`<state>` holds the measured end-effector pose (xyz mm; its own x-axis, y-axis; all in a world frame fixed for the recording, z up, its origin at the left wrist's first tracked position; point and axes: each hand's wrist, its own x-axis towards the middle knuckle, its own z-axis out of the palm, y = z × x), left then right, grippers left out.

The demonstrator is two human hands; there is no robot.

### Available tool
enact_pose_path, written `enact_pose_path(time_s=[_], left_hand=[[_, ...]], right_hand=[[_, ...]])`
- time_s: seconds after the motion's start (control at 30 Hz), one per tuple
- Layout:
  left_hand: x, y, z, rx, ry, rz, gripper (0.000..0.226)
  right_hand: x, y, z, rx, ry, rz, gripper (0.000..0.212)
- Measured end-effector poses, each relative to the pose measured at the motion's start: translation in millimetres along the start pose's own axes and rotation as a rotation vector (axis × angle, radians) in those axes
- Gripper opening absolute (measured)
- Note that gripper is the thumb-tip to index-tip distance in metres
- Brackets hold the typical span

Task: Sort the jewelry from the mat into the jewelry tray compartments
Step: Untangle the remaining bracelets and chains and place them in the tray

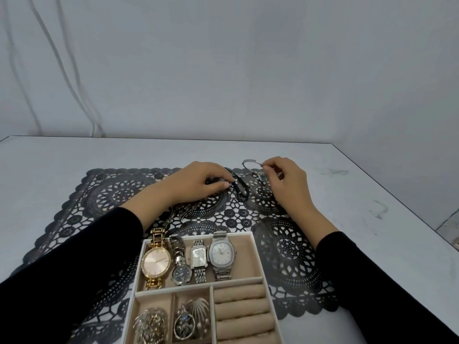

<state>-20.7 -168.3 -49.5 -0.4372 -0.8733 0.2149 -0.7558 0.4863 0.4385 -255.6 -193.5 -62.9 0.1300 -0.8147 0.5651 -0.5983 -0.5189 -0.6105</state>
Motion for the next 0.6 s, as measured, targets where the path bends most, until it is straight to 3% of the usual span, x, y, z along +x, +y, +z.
enact_pose_path(time_s=[0.4,0.6], left_hand=[[10.7,2.1,5.5,-0.009,-0.004,0.082,0.017],[10.3,3.0,5.8,0.005,0.008,0.098,0.009]], right_hand=[[3.7,5.7,-0.9,0.139,0.188,0.128,0.011],[2.5,5.5,-0.7,0.171,0.199,0.138,0.01]])
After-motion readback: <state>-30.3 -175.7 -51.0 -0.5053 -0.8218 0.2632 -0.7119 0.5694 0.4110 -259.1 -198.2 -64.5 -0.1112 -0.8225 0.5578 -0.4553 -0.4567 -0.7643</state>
